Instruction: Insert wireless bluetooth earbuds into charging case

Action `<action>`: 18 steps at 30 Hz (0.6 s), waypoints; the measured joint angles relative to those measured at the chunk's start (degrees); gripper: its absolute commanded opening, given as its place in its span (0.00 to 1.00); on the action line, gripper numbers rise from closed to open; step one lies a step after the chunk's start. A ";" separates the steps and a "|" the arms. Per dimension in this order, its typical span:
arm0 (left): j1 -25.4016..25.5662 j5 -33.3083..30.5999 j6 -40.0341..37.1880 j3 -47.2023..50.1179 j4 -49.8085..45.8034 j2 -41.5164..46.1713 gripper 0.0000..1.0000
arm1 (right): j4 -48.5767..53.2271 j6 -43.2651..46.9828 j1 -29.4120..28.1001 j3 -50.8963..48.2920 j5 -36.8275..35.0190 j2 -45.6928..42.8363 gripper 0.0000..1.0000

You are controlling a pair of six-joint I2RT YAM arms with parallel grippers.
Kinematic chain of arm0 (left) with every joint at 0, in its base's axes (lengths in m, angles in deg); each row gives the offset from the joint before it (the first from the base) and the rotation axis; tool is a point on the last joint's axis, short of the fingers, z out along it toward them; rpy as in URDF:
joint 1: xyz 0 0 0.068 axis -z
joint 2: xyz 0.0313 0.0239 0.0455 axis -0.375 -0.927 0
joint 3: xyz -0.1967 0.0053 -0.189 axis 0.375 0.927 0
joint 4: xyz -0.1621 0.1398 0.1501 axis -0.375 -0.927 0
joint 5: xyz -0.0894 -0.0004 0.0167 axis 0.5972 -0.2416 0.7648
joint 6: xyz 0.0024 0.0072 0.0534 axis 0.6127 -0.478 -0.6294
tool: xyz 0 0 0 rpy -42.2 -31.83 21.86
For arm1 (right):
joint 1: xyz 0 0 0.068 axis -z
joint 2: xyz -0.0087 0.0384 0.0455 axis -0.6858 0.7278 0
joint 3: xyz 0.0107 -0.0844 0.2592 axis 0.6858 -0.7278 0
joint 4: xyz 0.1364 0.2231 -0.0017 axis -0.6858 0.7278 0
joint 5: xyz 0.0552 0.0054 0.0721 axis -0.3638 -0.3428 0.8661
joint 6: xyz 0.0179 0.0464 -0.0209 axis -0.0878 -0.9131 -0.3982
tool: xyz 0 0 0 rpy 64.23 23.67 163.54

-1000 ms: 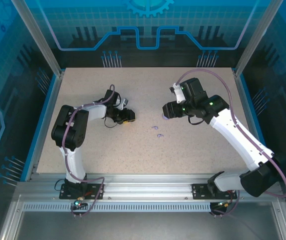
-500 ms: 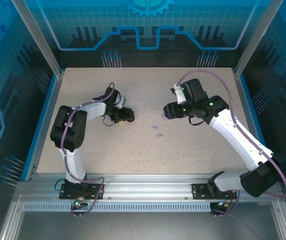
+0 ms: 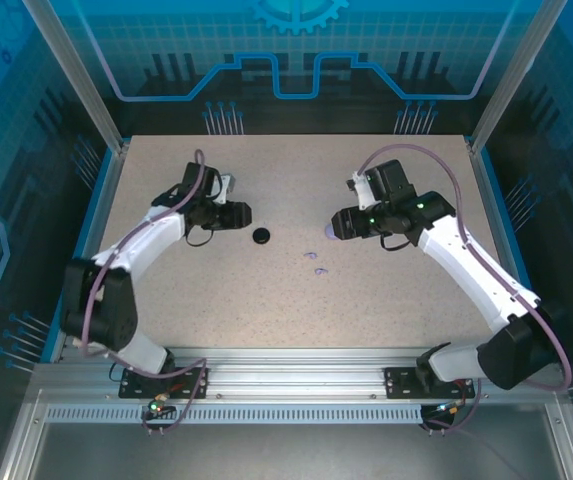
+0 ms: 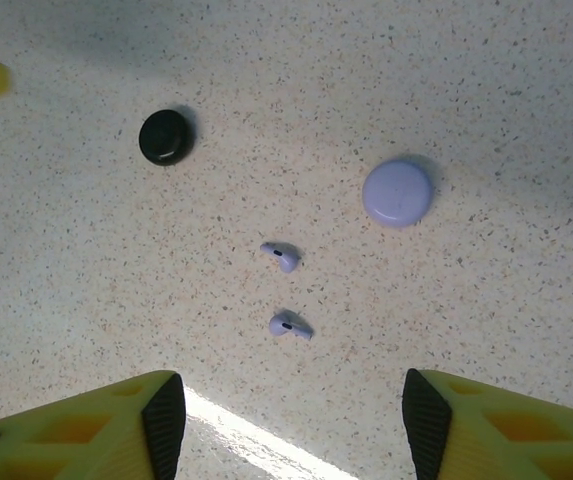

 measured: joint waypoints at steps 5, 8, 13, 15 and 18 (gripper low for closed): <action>0.00 3.45 -0.63 0.15 -0.46 7.19 0.57 | -0.59 0.04 1.36 -0.02 1.75 4.85 0.63; 0.00 5.57 -0.50 1.81 -0.57 10.99 0.57 | -1.36 0.04 2.64 -0.11 2.69 7.74 0.64; 0.00 7.87 -0.48 2.99 -2.47 14.10 0.57 | -3.52 -0.11 4.96 -0.22 4.28 13.16 0.65; 0.00 8.63 -0.37 3.10 -2.75 14.34 0.57 | -4.24 -0.63 5.57 -0.22 4.57 15.82 0.65; 0.00 9.70 0.35 3.43 -3.30 14.40 0.57 | -5.18 -2.03 6.14 -0.22 4.57 20.20 0.65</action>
